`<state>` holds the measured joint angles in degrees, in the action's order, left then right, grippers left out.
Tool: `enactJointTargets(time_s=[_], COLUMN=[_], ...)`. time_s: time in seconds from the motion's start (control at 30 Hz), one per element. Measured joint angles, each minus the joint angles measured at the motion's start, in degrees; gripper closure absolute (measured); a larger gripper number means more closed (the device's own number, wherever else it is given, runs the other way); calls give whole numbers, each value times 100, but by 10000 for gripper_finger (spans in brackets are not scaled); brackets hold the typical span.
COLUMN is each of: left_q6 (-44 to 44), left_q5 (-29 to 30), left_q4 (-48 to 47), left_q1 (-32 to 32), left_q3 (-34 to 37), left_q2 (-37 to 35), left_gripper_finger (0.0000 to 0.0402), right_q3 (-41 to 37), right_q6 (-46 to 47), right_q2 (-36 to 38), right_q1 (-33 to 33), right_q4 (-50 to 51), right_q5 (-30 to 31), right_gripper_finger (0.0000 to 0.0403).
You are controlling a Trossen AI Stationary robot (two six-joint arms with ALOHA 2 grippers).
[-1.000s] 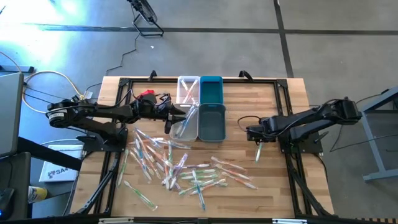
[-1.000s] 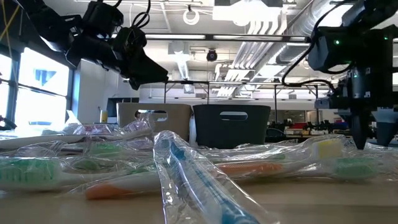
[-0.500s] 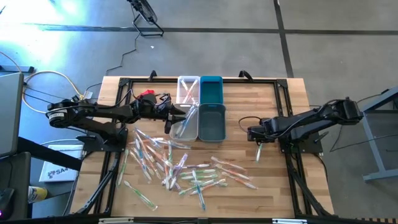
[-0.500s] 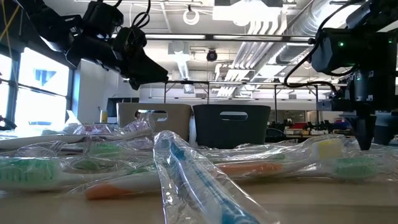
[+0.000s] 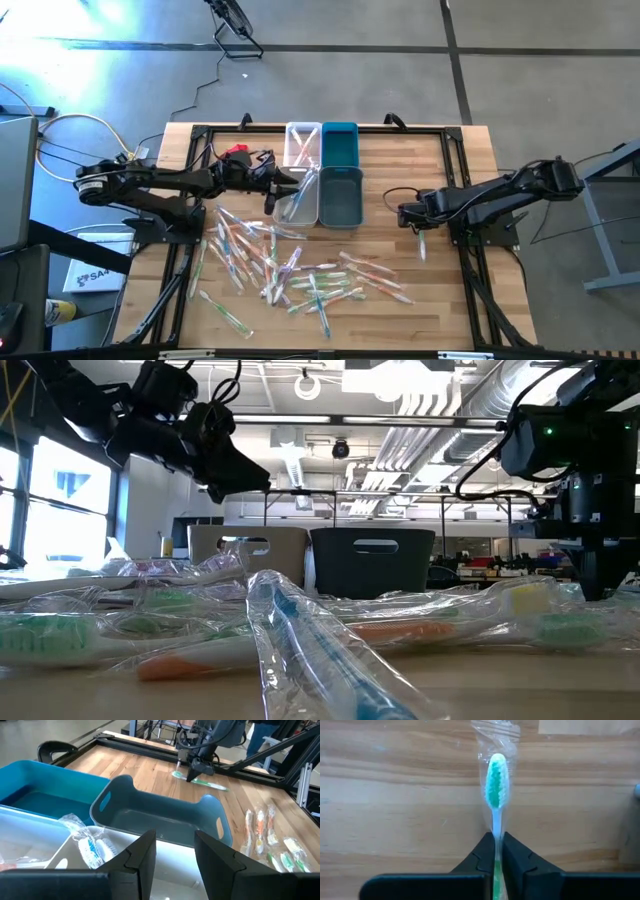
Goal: Pick & Place Toothbrushes
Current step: Put the green toothbrush into the blue bin
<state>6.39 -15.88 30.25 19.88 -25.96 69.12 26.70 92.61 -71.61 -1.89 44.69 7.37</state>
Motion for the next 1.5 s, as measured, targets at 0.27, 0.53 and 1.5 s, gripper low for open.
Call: enactJointTargets(time_s=[0.27,0.53,1.5], left_q6=[-11,-13,-1493], left_q5=[0,21,2546], left_q4=[-48,-784,-1247], left_q1=[0,2,4], left_q3=[0,0,0], left_q2=[-483,-1271,-2017], left_gripper_finger=[270,270,270], right_q3=[18,639,1722], right_q6=[-318,-1437,-7308], right_q2=[110,408,767], right_q1=[1,14,1672], right_q4=[-10,-41,-3419], right_q5=[19,672,1668], right_gripper_finger=[397,398,399])
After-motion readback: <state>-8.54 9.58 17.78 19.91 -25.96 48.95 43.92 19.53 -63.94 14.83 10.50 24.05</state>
